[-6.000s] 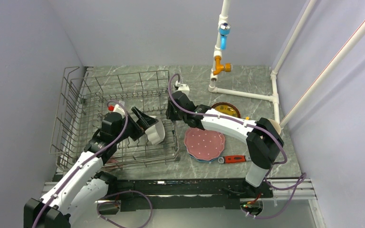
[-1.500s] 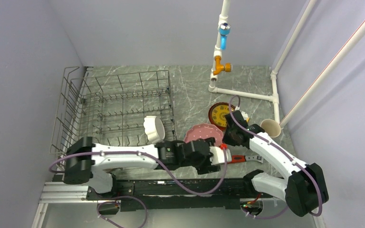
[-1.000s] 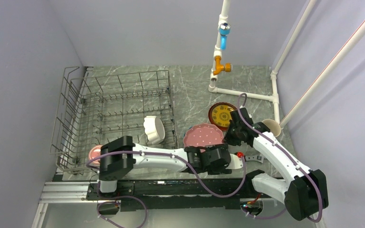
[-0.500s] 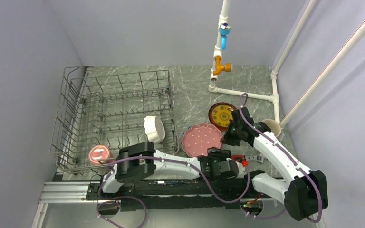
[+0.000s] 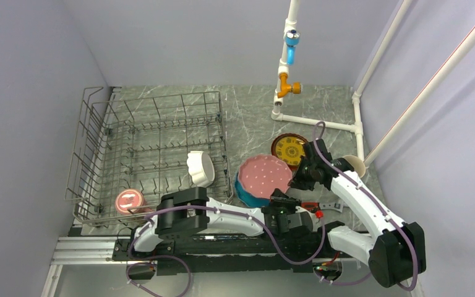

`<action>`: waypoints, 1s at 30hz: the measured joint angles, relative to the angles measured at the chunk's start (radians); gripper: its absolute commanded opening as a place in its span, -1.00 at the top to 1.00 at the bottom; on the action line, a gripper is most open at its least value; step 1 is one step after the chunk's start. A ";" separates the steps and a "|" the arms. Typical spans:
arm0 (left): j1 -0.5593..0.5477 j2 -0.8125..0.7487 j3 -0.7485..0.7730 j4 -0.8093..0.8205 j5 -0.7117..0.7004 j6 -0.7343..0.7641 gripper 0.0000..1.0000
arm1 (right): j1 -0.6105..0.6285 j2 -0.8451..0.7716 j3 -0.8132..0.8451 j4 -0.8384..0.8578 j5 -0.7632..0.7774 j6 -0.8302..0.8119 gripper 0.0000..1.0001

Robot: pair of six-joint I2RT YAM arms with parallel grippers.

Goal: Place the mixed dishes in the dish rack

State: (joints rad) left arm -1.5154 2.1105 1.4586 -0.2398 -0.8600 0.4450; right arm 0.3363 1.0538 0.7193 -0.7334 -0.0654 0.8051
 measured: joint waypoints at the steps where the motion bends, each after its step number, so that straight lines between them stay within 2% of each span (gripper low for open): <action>1: 0.000 0.000 0.000 0.005 -0.008 -0.003 0.88 | -0.005 0.000 0.000 -0.012 0.007 0.001 1.00; 3: 0.005 0.000 0.000 0.013 -0.014 0.006 1.00 | -0.013 -0.001 0.000 -0.026 0.016 0.009 1.00; 4: 0.006 0.001 0.000 0.014 -0.023 0.009 1.00 | -0.014 -0.003 0.001 -0.018 0.013 0.008 0.99; 10: 0.009 -0.011 0.001 0.026 -0.005 -0.013 1.00 | -0.013 -0.056 0.005 -0.008 -0.008 -0.068 -0.25; 13: 0.009 -0.027 0.003 0.002 0.077 -0.032 1.00 | -0.008 -0.116 0.064 -0.006 -0.004 -0.118 -0.56; 15: 0.006 -0.040 0.010 -0.025 0.119 -0.054 1.00 | -0.006 -0.159 0.139 0.002 0.022 -0.155 -0.64; 21: 0.006 -0.135 0.035 -0.087 0.188 -0.122 1.00 | -0.006 -0.259 0.296 0.032 0.153 -0.239 -0.70; 25: 0.017 -0.240 0.048 -0.121 0.236 -0.179 1.00 | -0.006 -0.290 0.308 0.032 0.226 -0.265 -0.70; 30: 0.072 -0.416 0.052 -0.163 0.378 -0.299 1.00 | -0.006 -0.291 0.307 0.026 0.269 -0.274 -0.71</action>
State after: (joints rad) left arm -1.4433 1.6943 1.5105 -0.4023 -0.4816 0.1463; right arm 0.3305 0.7624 1.0264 -0.7071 0.2031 0.5316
